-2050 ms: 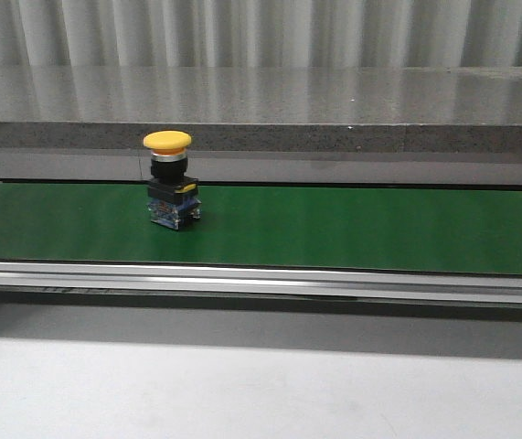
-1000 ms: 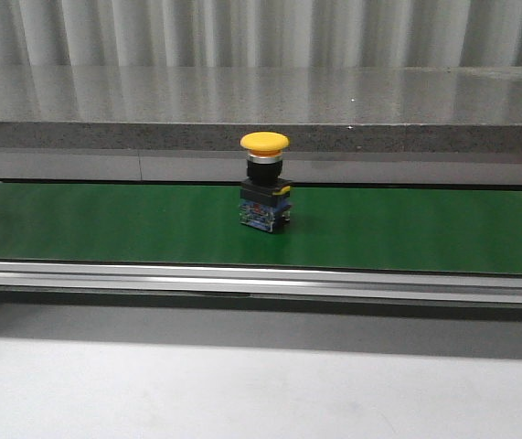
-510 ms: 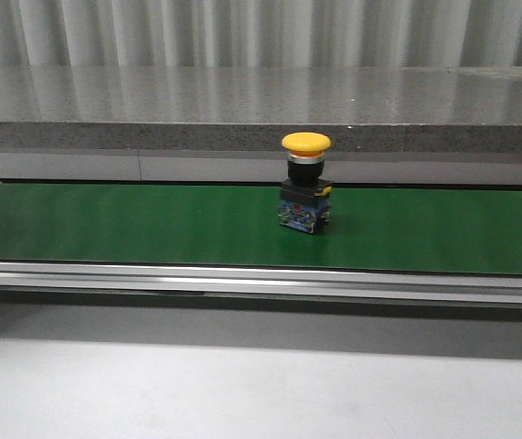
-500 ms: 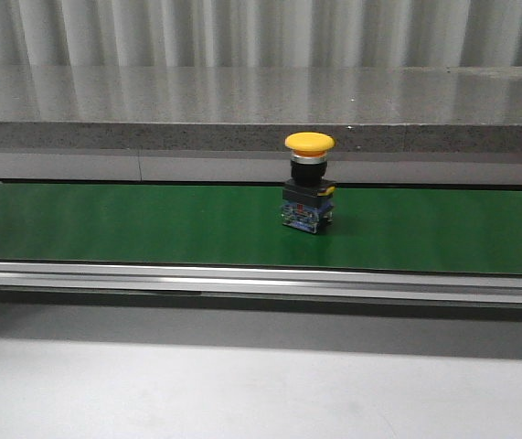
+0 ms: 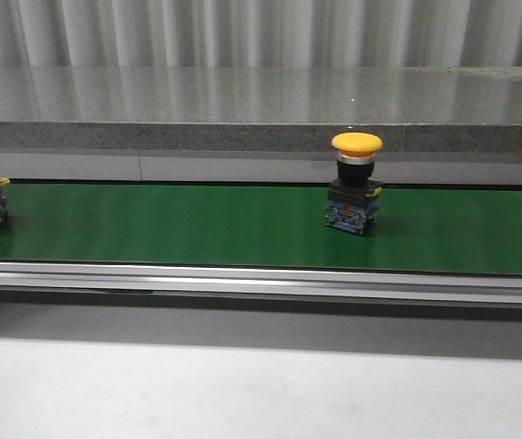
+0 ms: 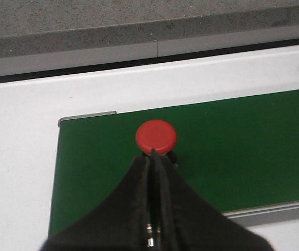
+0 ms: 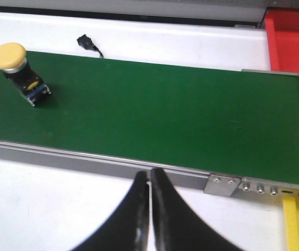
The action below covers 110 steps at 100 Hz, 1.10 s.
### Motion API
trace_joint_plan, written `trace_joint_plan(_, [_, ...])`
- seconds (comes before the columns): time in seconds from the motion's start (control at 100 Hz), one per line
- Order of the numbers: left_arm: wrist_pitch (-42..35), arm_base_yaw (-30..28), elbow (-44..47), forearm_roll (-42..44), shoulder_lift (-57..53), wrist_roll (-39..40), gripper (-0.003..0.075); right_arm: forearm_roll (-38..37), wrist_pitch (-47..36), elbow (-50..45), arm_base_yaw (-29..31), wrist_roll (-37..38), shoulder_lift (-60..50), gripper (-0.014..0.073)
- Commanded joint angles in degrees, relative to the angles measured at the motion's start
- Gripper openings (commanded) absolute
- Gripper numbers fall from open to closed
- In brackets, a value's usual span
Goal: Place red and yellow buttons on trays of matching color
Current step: 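Carry the red button onto the belt and open the left gripper, then lower the right gripper onto the yellow button and grasp it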
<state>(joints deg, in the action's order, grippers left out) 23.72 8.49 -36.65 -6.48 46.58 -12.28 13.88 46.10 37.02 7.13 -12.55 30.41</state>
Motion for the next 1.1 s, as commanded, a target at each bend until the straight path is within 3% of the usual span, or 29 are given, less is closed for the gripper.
trace_joint_plan(0.0, [-4.33,0.48,-0.12,-0.96,-3.10,-0.09,-0.0020,2.34,-2.05,5.49,0.02,0.12,5.84,0.0218])
trace_joint_plan(0.14, [-4.33,0.48,0.53,-0.96,-5.12,-0.09,-0.0020,4.98,-0.48,11.19,-0.05,0.12,14.59,0.0608])
trace_joint_plan(0.18, [-4.33,0.48,0.53,-0.96,-5.16,-0.09,-0.0020,5.55,0.11,12.58,-0.05,0.12,16.70,0.0672])
trace_joint_plan(0.29, [-4.33,0.48,0.53,-0.96,-5.16,-0.09,-0.0020,6.43,2.51,16.75,-1.36,0.12,23.85,0.0635])
trace_joint_plan(0.68, [-4.46,0.48,0.53,-0.96,-5.16,-0.09,-0.0020,6.38,9.13,29.37,-11.27,-0.62,46.01,0.0636])
trace_joint_plan(1.09, [-4.46,0.48,0.53,-0.96,-5.16,-0.09,-0.0020,6.38,4.66,34.40,-12.62,-4.79,59.46,0.0636])
